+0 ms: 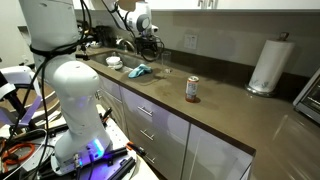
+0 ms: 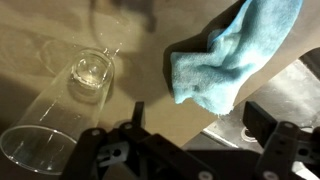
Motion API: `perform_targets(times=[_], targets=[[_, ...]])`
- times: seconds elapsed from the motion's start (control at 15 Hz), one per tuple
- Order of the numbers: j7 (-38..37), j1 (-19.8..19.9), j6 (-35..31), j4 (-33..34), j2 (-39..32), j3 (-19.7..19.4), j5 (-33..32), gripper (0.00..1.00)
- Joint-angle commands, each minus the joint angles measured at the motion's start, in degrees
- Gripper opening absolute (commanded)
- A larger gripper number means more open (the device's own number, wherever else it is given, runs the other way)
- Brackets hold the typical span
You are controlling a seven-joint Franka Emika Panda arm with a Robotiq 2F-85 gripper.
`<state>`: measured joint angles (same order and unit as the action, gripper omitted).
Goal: Use the towel to wipe the counter
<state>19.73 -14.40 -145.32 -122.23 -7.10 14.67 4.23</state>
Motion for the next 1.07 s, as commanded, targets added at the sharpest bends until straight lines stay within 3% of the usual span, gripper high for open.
perform_targets(times=[0.0,0.47,1.0], targets=[[2.8,0.8,-0.9,4.1,-3.9,1.1,1.5,1.00],[0.0,0.6,-0.1,3.8,-3.6,1.0,-0.3,1.00],[-2.1,-1.3,2.1,6.9,-9.1,3.0,-0.9,1.00]])
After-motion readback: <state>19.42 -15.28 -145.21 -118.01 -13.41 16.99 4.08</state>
